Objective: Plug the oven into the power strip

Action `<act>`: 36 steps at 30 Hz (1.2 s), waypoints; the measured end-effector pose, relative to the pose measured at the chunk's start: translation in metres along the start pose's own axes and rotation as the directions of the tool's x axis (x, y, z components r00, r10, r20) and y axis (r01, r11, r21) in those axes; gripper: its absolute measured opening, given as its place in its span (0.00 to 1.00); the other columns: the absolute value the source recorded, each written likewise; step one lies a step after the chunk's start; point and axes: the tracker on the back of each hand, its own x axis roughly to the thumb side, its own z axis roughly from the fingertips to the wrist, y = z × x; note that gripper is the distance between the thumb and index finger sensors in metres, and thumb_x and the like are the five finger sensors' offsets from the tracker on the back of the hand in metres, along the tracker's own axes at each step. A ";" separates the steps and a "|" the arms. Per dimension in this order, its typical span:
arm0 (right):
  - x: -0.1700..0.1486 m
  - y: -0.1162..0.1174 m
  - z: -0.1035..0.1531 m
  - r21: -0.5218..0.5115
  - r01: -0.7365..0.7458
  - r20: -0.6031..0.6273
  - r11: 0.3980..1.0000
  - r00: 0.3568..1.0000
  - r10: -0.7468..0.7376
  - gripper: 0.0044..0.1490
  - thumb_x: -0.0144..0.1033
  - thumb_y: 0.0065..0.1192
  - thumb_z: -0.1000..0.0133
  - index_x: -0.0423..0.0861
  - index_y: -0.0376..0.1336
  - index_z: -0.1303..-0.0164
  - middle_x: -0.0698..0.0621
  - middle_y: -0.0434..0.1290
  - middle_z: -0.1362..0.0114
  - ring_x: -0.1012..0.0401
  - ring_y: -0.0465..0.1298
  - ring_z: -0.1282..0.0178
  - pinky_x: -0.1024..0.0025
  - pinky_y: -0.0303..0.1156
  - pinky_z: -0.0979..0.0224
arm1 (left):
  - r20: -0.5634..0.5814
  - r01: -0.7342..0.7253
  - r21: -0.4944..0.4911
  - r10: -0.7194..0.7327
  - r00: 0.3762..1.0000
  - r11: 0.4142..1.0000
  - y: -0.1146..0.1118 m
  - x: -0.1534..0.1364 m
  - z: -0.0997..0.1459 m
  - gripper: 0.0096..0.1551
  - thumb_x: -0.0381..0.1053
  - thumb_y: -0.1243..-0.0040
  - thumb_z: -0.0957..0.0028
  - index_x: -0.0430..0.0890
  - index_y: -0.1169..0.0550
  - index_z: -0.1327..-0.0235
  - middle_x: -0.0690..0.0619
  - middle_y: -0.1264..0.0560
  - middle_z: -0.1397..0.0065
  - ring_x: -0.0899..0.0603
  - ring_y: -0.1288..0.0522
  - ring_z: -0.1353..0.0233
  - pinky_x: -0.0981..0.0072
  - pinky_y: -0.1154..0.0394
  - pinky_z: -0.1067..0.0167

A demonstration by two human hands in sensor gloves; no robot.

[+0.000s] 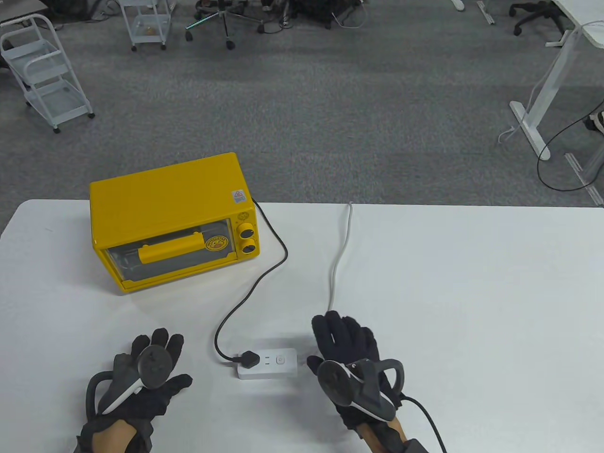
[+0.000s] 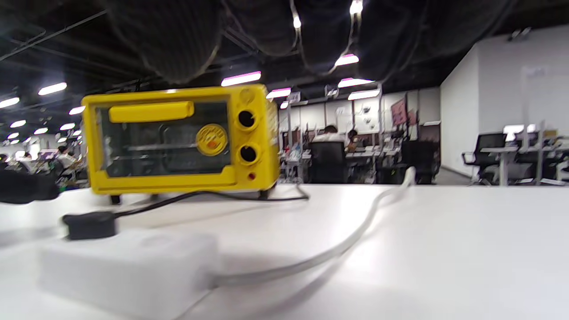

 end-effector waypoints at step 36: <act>-0.110 0.042 0.007 0.277 0.121 -0.315 0.953 0.949 -0.029 0.52 0.57 0.57 0.46 0.46 0.48 0.15 0.35 0.49 0.11 0.27 0.49 0.14 0.21 0.50 0.25 | 0.010 0.007 0.011 -0.007 1.000 1.000 0.000 0.001 -0.001 0.56 0.74 0.57 0.66 0.65 0.50 0.16 0.56 0.58 0.06 0.33 0.55 0.08 0.26 0.51 0.22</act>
